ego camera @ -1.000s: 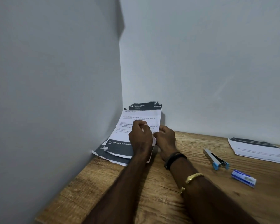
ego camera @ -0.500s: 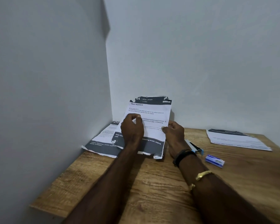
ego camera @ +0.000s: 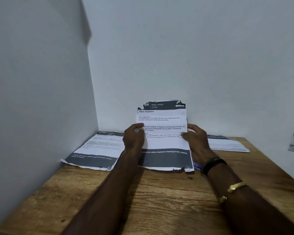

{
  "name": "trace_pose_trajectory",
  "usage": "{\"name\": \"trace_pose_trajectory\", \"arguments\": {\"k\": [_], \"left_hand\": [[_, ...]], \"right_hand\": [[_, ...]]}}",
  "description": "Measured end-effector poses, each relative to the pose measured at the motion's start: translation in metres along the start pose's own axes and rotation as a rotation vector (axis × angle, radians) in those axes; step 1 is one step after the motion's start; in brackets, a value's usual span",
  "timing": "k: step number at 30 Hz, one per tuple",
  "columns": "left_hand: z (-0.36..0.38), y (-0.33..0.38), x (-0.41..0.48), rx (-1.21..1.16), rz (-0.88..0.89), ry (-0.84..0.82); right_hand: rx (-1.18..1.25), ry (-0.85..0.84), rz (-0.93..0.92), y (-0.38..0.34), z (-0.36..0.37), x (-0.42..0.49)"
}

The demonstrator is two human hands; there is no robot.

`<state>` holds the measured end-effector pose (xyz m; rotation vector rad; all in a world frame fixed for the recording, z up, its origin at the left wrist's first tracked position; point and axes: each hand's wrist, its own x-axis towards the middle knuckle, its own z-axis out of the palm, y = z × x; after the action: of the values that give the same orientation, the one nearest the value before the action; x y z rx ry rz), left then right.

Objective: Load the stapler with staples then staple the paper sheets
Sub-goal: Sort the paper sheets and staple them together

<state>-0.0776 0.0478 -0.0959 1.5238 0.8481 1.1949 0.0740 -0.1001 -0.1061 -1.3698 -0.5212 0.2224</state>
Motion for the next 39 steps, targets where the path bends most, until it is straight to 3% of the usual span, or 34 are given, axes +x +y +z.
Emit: {"name": "trace_pose_trajectory", "arguments": {"k": [9,20,24,30,34,39], "left_hand": [[0.022,-0.028,0.010,-0.115,-0.083,-0.207],[0.009,-0.047,0.026,-0.005,-0.127,-0.368],[0.008,-0.047,0.017,0.017,-0.019,-0.309],[0.003,-0.023,0.005,0.279,0.298,-0.091],[0.005,-0.009,-0.002,0.161,0.511,0.093],[0.010,0.002,-0.005,-0.065,0.537,0.063]], "right_hand": [[-0.209,0.017,-0.099,0.014,-0.033,0.012],[-0.226,0.004,-0.132,0.020,-0.040,0.017],[-0.342,-0.015,-0.136,0.011,-0.040,0.013],[-0.623,0.110,-0.398,-0.006,-0.037,-0.001],[-0.562,0.208,-0.580,-0.025,-0.028,-0.008],[-0.354,0.156,-0.624,-0.039,-0.018,-0.019]]}}
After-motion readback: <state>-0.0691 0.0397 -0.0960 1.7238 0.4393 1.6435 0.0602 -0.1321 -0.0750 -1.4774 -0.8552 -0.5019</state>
